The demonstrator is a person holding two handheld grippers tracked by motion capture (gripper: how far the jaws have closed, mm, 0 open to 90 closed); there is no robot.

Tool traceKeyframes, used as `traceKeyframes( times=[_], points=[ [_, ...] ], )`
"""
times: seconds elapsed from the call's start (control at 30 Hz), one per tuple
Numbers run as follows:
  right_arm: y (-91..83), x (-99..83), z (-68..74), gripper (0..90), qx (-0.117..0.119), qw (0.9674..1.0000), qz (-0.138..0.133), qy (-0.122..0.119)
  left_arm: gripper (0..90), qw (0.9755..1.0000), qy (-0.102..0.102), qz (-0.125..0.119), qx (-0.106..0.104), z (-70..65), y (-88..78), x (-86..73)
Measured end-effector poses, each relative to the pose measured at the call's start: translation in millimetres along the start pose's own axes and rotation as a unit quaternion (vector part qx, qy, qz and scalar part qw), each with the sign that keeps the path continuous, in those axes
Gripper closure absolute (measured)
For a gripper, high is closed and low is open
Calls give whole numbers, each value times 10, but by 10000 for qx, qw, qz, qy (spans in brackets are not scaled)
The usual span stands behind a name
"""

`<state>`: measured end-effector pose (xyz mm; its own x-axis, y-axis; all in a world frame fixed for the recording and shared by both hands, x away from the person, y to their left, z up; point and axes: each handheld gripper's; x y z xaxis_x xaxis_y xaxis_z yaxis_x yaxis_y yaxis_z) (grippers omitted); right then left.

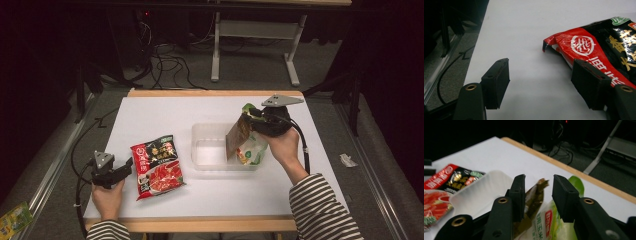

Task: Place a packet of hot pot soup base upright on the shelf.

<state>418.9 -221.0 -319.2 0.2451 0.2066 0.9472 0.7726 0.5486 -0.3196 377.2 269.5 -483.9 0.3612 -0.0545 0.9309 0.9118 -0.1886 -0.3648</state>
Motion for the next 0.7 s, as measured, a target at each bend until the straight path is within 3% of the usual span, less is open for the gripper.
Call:
traceKeyframes(
  times=[0.33, 0.37, 0.7],
  points=[
    [-294, 30, -77, 578, 37, 9991, -357, 218, 318, 10000, 17, 32, -47, 3, 6, 2],
    [-322, 31, -85, 579, 19, 9991, -408, 137, 318, 10000, 17, 16, -40, 2, 5, 1],
    [-551, -145, -194, 579, -163, 9977, -642, 167, 319, 10000, 26, 34, -64, 2, 6, 2]
  ],
)
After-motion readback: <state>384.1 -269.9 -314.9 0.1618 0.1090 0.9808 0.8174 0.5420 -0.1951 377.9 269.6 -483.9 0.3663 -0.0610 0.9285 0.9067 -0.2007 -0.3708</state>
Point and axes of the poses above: each handheld gripper's, and its own axes: y roughly forward along the jaws, x roughly out of its top, z roughly to its left, and after that the axes turned 11 degrees about -z, right-handed
